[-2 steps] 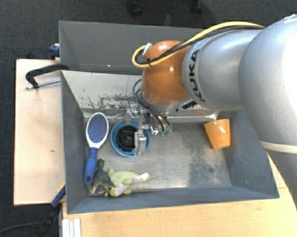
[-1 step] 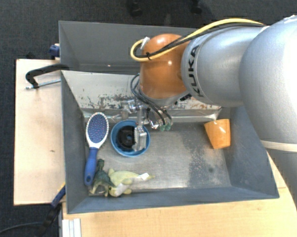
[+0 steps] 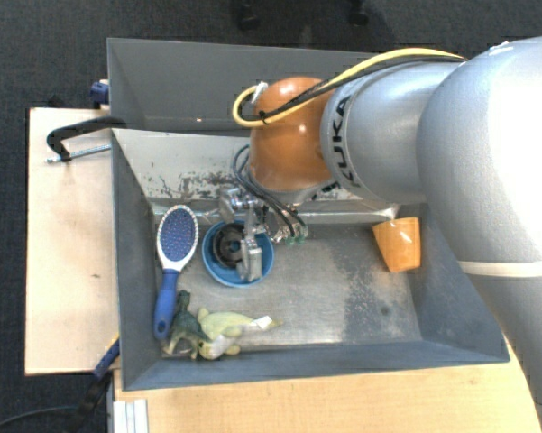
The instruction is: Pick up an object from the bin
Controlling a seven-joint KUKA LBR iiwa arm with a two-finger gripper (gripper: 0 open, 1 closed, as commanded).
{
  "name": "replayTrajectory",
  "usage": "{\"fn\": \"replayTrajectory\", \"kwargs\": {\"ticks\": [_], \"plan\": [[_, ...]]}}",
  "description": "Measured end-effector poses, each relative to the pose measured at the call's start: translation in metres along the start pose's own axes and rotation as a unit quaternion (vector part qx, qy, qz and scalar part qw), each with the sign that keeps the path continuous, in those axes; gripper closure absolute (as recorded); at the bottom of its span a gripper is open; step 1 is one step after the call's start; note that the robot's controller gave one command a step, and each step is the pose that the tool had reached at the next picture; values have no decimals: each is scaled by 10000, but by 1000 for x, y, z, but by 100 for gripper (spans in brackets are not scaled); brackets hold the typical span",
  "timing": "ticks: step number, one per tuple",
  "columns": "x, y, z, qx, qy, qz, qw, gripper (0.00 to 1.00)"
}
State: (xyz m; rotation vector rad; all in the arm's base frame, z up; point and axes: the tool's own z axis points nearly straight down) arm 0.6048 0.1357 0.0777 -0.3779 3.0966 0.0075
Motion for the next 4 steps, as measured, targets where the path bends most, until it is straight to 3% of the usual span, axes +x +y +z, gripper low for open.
{"fn": "replayTrajectory", "kwargs": {"ticks": [1,2,4], "plan": [[-4,1,-5,1,54,3,10000,0],[-8,0,-11,3,0,11,10000,100],[-14,1,-63,4,68,20,10000,100]]}}
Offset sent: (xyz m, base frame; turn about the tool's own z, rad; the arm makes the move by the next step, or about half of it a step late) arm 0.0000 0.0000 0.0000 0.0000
